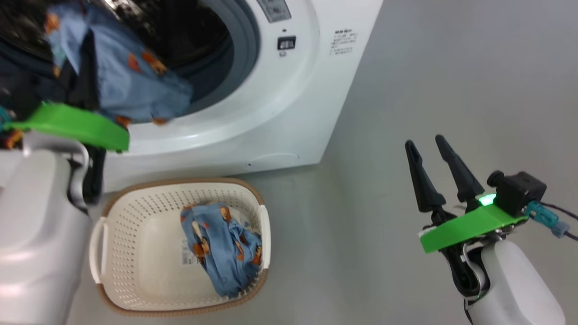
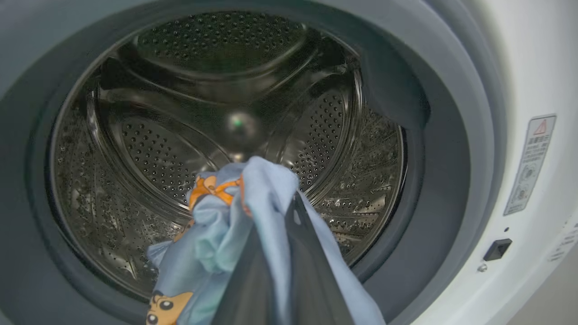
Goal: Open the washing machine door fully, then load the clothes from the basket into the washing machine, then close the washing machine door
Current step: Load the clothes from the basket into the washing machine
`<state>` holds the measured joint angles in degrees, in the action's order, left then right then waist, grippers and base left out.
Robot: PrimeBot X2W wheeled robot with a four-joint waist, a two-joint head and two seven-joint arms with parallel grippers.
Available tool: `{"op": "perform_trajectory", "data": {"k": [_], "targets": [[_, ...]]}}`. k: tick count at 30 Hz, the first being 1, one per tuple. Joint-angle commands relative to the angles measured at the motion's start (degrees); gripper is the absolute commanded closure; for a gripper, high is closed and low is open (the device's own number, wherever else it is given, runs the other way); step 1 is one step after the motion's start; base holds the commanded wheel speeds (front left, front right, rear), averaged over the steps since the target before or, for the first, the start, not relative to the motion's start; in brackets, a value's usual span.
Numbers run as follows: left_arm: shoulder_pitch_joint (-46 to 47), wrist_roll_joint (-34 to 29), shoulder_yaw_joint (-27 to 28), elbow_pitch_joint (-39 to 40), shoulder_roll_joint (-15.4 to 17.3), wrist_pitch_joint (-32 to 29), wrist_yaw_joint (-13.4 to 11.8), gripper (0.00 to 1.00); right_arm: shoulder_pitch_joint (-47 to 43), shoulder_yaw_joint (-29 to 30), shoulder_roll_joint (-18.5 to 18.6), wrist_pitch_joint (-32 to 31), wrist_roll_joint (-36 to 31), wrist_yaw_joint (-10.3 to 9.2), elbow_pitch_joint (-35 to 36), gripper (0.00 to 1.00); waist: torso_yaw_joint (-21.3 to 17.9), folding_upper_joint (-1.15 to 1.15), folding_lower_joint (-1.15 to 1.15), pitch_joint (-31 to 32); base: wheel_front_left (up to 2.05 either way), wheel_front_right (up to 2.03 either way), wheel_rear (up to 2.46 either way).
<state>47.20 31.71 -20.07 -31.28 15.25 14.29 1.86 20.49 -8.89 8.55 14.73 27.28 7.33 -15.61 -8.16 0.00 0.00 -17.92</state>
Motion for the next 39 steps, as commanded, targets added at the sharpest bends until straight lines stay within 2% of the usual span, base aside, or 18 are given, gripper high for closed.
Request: {"op": "perform_trajectory", "data": {"k": [1, 11, 23, 29, 34, 36, 37, 38, 39], "targets": [[4.22, -0.77, 1.98, -0.74, 2.27, 0.54, 0.78, 1.00, 1.22, -1.56, -0.57, 0.27, -0.52, 0.16, 1.73, 0.00, -2.86, 0.00, 0.00, -5.37, 0.00, 0.00, 0.00], [18.09, -3.34, 1.95, -13.65, 4.14, 0.67, 2.97, 1.00, 4.36, -1.53, -2.94, 0.27, -0.41, 0.16, 3.06, 0.00, -6.80, 0.00, 0.00, -14.23, 0.00, 0.00, 0.00], [28.83, -6.17, 2.63, -21.87, 6.21, 0.70, 3.87, 1.00, 4.86, -1.29, -4.99, 0.27, 0.27, 0.16, 3.83, 0.00, -11.54, 0.00, 0.00, -19.08, 0.00, 0.00, 0.00], [33.64, -8.35, 5.86, -17.17, 7.31, 0.70, 2.64, 1.00, 5.53, -1.46, -5.38, 0.27, 0.40, 0.16, 4.30, 0.00, -13.29, 0.00, 0.00, -20.89, 0.00, 0.00, 0.00], [33.20, -10.37, 9.40, -11.62, 7.51, 0.71, 2.10, 1.00, 5.34, -2.00, -5.53, 0.27, 0.39, 0.16, 4.06, 0.00, -14.19, 0.00, 0.00, -21.16, 0.00, 0.00, 0.00], [31.89, -10.82, 11.12, -11.63, 7.09, 0.71, 1.72, 1.00, 5.14, -2.34, -5.58, 0.27, 0.41, 0.16, 3.80, 0.00, -14.48, 0.00, 0.00, -21.14, 0.00, 0.00, 0.00], [31.31, -11.28, 11.03, -12.98, 6.88, 0.71, 1.85, 0.68, 5.05, -2.42, -5.59, 0.27, 0.41, 0.16, 3.69, 0.00, -14.51, 0.00, 0.00, -21.11, 0.00, 0.00, 0.00], [30.97, -12.07, 10.52, -14.45, 6.82, 0.71, 1.97, 0.04, 4.98, -2.44, -5.61, 0.27, 0.39, 0.16, 3.60, 0.00, -14.52, 0.00, 0.00, -21.08, 0.00, 0.00, 0.00], [30.67, -12.05, 10.50, -16.75, 6.50, 0.71, 1.84, 0.00, 4.93, -2.44, -5.62, 0.27, 0.38, 0.16, 3.51, 0.00, -14.50, 0.00, 0.00, -20.98, 0.00, 0.00, 0.00]]}}
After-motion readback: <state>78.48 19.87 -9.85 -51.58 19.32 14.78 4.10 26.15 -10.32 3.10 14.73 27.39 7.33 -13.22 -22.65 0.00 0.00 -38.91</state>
